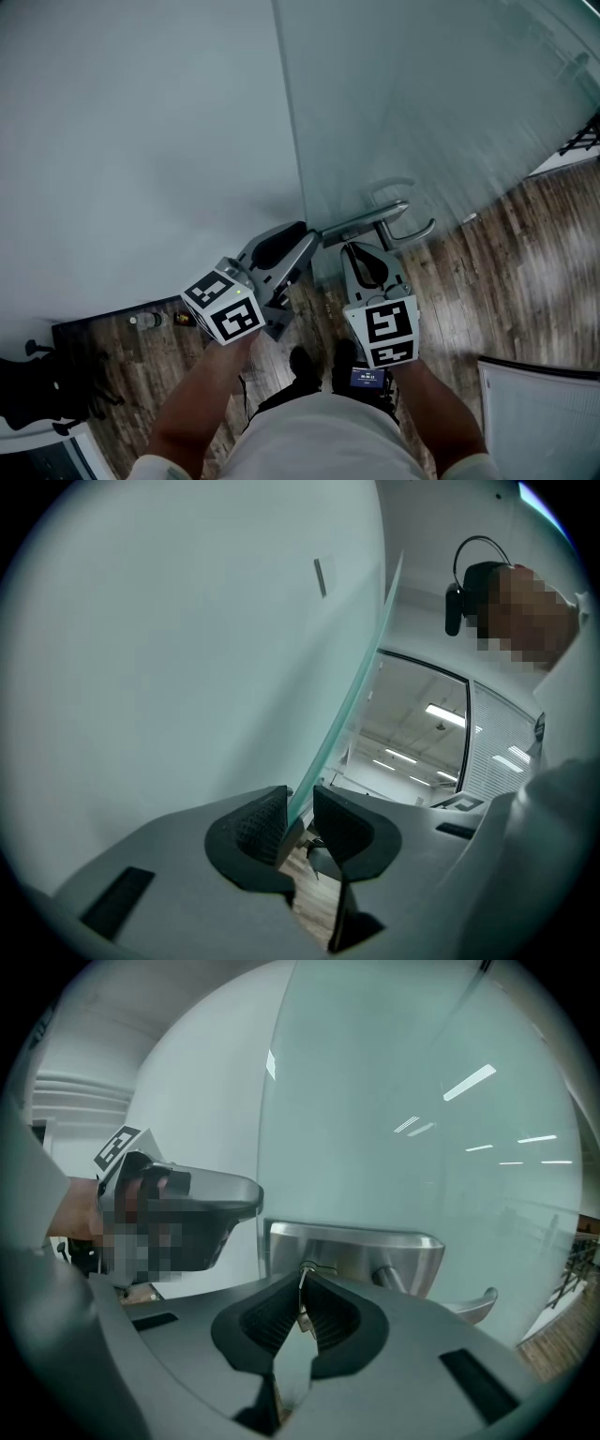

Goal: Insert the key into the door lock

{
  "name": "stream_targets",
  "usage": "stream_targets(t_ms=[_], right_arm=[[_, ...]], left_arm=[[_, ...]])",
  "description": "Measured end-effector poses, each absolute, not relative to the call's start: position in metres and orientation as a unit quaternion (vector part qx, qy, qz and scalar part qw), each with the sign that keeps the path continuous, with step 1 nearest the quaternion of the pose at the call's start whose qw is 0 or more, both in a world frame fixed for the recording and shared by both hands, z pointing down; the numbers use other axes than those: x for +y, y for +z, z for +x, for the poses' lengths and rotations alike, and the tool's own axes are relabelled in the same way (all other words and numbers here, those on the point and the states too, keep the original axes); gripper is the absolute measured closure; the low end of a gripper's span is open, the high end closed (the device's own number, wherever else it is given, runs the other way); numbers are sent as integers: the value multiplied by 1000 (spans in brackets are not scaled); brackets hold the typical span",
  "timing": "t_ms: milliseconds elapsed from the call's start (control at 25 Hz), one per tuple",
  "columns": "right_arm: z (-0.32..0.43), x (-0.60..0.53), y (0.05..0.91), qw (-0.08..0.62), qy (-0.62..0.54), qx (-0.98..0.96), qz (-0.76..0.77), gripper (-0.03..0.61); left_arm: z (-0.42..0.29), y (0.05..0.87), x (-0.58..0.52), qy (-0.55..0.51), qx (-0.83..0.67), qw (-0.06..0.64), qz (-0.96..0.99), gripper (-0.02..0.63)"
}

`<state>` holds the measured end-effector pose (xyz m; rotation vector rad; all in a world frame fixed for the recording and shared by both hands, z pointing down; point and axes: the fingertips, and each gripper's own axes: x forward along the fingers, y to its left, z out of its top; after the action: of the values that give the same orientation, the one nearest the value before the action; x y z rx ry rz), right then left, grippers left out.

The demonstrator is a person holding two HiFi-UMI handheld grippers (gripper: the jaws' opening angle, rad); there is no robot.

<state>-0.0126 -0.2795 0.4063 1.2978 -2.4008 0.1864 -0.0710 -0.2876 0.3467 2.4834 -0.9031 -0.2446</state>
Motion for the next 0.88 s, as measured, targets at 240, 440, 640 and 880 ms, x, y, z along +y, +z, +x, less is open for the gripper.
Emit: stream_targets(t_ms=[240,440,640,880], right_arm=[[-12,-280,407,200,66,-860,464,551],[-12,-280,407,198,65,-860,465,551],[-12,-278,407,199,66,-860,465,551],[-14,-282,403,190,67,-865,460,549]], left_arm=[[-70,347,-288,-92,-330,241,908,523],[-71,348,-288,-94,-332,241,907,523],[-71,347,-287,-94,-332,241,907,523],[-72,343,-290,-92,-334,231,909,523]])
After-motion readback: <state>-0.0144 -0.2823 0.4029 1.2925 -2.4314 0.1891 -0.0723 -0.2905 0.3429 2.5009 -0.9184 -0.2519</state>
